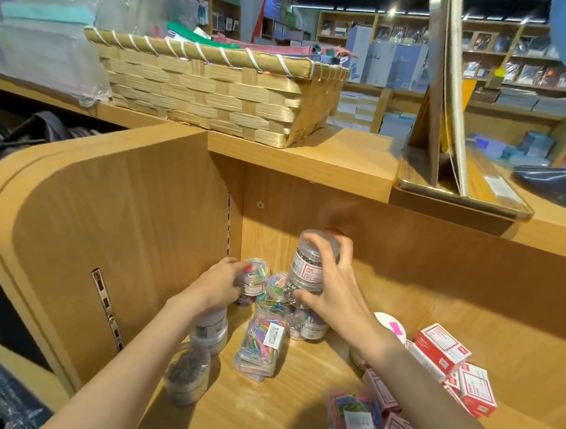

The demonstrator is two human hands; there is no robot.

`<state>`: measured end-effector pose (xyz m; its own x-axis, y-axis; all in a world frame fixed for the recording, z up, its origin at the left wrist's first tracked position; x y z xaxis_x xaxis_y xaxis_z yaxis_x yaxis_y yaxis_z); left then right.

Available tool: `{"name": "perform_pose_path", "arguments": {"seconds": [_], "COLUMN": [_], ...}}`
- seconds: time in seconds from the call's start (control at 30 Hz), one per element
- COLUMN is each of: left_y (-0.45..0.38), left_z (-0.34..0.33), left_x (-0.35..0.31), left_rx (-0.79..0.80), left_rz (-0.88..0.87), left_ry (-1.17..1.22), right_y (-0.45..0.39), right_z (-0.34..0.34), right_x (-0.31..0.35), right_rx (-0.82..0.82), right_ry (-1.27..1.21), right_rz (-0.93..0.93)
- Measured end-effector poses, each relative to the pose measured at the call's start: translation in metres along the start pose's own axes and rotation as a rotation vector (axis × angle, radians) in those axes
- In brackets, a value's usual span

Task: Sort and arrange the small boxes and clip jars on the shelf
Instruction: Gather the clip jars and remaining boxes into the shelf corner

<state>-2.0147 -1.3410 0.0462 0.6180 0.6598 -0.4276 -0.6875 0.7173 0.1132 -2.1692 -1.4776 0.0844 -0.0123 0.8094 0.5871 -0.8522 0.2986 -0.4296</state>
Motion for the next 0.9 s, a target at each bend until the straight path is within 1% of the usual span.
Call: {"name": "perform_pose_path", "arguments": {"seconds": [0.2, 0.33, 0.43, 0.53, 0.6, 0.7, 0.9], "left_y": [-0.011, -0.008, -0.006, -0.008, -0.009, -0.008, -0.011], "left_z": [0.0, 0.0, -0.002, -0.007, -0.006, -0.006, -0.006], "left_x": [-0.003, -0.005, -0.009, -0.009, -0.008, -0.007, -0.008], "left_rx": [0.11, 0.117, 0.152, 0.195, 0.194, 0.137, 0.185], "left_rz": [0.076, 0.06, 0.021, -0.02, -0.033, -0.048, -0.048], "left_ry": [-0.09, -0.138, -0.098, -0.003, 0.04, -0.006, -0.029], "right_y": [0.001, -0.002, -0.004, -0.004, -0.002, 0.001, 0.001], "right_z": [0.0, -0.002, -0.002, -0.001, 0.0, 0.002, 0.005], "right_x": [-0.005, -0.008, -0.009, -0.01, -0.013, -0.016, -0.015], "right_rx": [-0.014, -0.012, -0.009, -0.01, -0.006, -0.015, -0.062], "right_ry": [-0.014, -0.011, -0.012, -0.016, -0.012, -0.007, 0.022], "right_rz": [0.023, 0.018, 0.015, 0.017, 0.017, 0.021, 0.06]}}
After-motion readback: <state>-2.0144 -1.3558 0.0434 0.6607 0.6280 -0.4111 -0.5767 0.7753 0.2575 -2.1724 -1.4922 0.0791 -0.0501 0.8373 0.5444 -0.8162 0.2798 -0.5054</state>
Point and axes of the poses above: each hand's wrist, its own y-axis away from the middle knuckle, its own z-axis out of the back of the hand, x = y × z, the point moved 2 cm from there along -y, towards the middle knuckle, and after that the axes turned 4 degrees about -y, right-handed, at the moved point
